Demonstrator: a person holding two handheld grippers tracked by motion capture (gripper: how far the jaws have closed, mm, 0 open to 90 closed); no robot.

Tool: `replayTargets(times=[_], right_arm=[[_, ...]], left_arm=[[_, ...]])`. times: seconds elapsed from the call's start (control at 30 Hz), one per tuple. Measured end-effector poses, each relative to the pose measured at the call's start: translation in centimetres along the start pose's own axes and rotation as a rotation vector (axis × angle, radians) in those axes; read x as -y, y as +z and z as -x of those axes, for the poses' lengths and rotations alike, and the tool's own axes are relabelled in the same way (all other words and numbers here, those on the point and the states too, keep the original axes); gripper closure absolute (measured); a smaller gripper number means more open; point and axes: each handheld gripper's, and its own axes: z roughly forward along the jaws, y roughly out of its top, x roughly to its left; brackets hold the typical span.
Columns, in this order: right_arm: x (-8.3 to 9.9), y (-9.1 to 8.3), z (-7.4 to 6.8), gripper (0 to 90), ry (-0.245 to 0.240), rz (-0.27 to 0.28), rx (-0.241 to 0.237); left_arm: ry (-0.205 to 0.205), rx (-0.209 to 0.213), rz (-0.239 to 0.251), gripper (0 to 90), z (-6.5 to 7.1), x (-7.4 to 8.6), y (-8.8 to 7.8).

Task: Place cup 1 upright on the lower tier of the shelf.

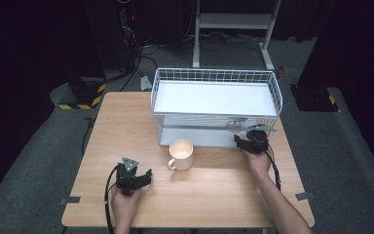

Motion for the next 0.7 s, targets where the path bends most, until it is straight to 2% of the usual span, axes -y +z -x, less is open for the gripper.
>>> replayTargets(times=[0.27, 0.33, 0.5, 0.7], right_arm=[[0.2, -1.0, 0.2, 39.5, 0.007, 0.014, -0.022], [0.3, -1.3, 0.2, 39.5, -0.011, 0.022, -0.027], [0.3, -1.9, 0.2, 38.6, -0.003, 0.02, -0.049], [0.4, -2.6, 0.3, 38.2, -0.017, 0.036, -0.054]], left_arm=[[0.0, 0.0, 0.0, 23.2, 0.0, 0.0, 0.0], [0.0, 0.0, 0.0, 23.2, 0.0, 0.0, 0.0], [0.0, 0.0, 0.0, 23.3, 0.0, 0.0, 0.0], [0.0, 0.0, 0.0, 23.3, 0.0, 0.0, 0.0]])
